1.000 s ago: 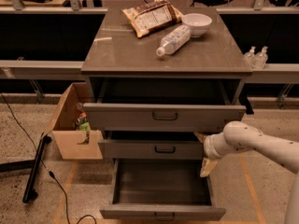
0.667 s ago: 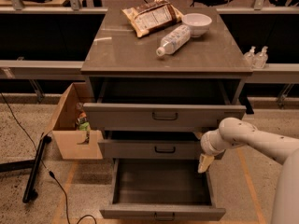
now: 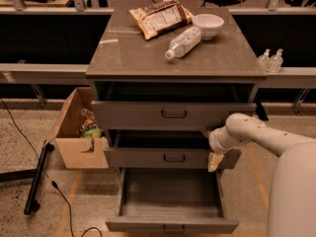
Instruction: Open middle drawer
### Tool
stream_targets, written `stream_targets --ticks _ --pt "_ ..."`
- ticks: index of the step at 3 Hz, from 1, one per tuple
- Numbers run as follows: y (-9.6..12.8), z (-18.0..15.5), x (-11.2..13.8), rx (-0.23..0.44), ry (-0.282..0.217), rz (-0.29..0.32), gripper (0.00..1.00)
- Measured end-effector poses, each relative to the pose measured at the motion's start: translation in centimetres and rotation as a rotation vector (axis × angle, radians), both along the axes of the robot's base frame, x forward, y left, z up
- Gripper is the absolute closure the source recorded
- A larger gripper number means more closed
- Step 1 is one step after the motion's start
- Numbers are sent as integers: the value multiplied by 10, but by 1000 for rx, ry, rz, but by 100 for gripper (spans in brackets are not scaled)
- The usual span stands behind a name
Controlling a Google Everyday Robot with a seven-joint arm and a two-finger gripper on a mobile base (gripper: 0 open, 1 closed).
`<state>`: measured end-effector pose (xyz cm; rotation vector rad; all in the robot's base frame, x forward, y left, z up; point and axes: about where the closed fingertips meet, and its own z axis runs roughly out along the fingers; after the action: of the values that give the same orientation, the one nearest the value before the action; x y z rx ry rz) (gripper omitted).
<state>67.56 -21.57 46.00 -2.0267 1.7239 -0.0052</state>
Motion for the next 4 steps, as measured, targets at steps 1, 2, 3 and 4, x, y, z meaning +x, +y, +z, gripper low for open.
stream_targets --ticks 1,2,3,4 --pt "4 -3 4 -8 19 20 0" --pt "8 -11 -7 -10 70 33 0" --pt "8 -18 -21 -12 114 28 16" --pt "5 -26 -37 -12 162 22 39"
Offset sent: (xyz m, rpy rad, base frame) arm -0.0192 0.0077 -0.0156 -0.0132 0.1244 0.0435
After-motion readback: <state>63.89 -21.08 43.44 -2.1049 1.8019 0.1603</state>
